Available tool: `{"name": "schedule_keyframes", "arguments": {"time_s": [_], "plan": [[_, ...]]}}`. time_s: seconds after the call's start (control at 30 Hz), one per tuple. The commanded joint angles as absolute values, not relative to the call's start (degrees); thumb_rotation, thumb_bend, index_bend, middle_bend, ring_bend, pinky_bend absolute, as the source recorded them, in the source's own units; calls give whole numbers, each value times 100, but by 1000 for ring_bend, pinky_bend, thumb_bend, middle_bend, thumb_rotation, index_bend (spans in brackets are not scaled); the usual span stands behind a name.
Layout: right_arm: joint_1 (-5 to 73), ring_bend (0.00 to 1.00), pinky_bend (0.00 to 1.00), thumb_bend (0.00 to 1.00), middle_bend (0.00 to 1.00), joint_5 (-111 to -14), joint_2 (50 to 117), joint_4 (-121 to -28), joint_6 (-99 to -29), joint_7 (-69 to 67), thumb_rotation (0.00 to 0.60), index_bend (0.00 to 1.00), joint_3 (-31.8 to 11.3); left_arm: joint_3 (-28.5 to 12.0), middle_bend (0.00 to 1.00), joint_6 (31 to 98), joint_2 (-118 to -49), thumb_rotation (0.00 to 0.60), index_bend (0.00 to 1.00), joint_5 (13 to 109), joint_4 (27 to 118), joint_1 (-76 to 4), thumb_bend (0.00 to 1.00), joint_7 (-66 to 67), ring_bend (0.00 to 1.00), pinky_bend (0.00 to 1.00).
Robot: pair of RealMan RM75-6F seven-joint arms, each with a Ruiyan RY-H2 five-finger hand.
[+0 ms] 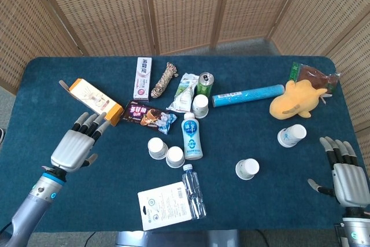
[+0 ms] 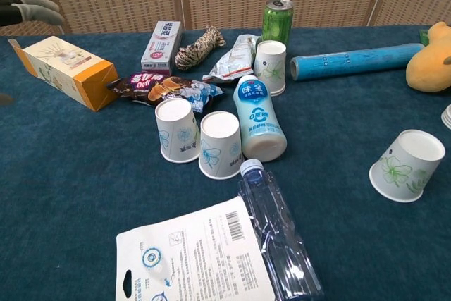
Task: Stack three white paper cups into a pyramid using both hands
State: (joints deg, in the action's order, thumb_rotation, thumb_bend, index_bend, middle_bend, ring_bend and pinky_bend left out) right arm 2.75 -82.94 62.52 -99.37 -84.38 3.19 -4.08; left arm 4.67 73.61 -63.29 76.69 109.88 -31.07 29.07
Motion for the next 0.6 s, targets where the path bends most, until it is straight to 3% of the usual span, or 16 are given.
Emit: {"name": "schedule_keyframes", "arguments": {"time_s": [0.03, 0.33, 0.6], "plan": [[278, 0, 0, 0, 0, -8302, 6268, -9931, -8435, 348, 600, 0, -400, 787, 0, 7750, -5873, 600, 0, 8371, 10887, -2650, 308, 2157, 0, 0], [255, 0, 0, 0, 0, -8503, 6302, -10051, -8519, 529, 600, 0, -314, 1092, 0, 8884, -5314, 600, 0, 9248, 10696, -1683, 308, 902, 0, 0], [259, 0, 0, 0, 0, -8664, 6354, -10113, -8513, 699, 600, 0, -223, 1059, 0, 8800, -5149, 600, 0, 9006, 10456, -1336, 307, 300, 0, 0]]}}
